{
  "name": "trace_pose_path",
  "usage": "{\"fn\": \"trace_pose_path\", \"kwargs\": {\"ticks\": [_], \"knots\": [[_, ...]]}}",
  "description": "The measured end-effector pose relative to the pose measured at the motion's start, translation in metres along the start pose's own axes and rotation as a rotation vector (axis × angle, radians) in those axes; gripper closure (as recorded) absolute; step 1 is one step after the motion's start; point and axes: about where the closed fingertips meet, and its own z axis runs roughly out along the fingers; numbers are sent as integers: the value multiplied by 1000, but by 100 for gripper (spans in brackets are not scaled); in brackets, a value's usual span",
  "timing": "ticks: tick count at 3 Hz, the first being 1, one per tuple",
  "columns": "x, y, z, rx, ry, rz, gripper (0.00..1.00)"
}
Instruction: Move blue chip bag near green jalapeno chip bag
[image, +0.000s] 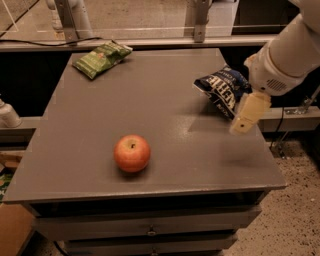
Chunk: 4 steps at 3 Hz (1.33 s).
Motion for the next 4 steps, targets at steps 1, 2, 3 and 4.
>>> {"fn": "trace_pose_path", "kwargs": {"ticks": [1,2,3,4], "knots": [[-12,-29,25,60,-37,28,0],[-21,-52,42,103,-59,40,0],[-32,-62,61,112,-71,50,0],[-39,-62,78,94,-71,58,18]]}}
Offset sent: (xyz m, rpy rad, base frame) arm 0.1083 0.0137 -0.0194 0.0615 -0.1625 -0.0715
